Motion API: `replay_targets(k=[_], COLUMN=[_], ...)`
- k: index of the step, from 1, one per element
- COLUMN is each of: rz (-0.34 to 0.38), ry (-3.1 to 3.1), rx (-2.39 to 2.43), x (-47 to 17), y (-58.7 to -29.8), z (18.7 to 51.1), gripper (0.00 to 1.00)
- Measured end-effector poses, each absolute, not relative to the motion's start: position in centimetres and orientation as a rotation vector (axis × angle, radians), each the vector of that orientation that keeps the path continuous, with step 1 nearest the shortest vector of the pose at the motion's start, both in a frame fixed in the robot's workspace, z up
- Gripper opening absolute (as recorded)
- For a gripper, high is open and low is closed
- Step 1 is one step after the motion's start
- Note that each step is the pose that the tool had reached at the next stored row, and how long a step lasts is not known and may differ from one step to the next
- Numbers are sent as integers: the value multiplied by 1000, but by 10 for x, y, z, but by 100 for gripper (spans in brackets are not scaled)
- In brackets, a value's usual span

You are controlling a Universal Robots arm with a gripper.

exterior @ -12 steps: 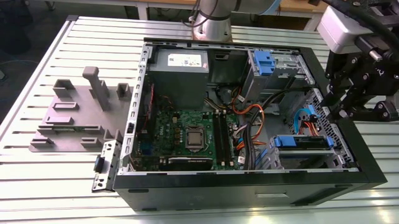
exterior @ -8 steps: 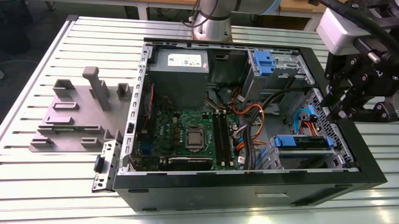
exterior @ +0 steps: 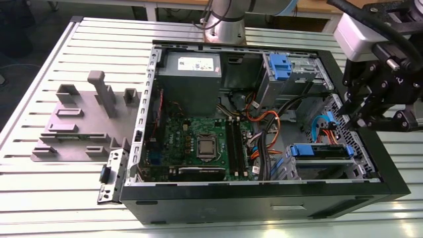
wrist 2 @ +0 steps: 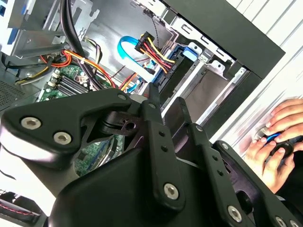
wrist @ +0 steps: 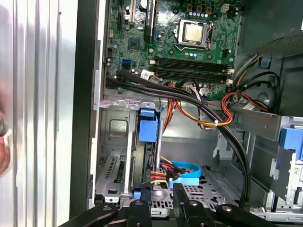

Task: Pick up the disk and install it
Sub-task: 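Insert the second disk wire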

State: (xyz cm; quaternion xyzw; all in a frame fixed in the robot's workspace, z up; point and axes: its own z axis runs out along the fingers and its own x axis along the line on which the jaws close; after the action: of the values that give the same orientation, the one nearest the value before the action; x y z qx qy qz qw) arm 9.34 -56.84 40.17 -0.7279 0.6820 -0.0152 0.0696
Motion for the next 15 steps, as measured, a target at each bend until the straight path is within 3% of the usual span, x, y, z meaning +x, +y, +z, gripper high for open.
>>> replay_targets(k=[15], rz=[-45], ry=[2053], rx=[-2191], x=[93], y=[-568], z=[402], gripper=[33])
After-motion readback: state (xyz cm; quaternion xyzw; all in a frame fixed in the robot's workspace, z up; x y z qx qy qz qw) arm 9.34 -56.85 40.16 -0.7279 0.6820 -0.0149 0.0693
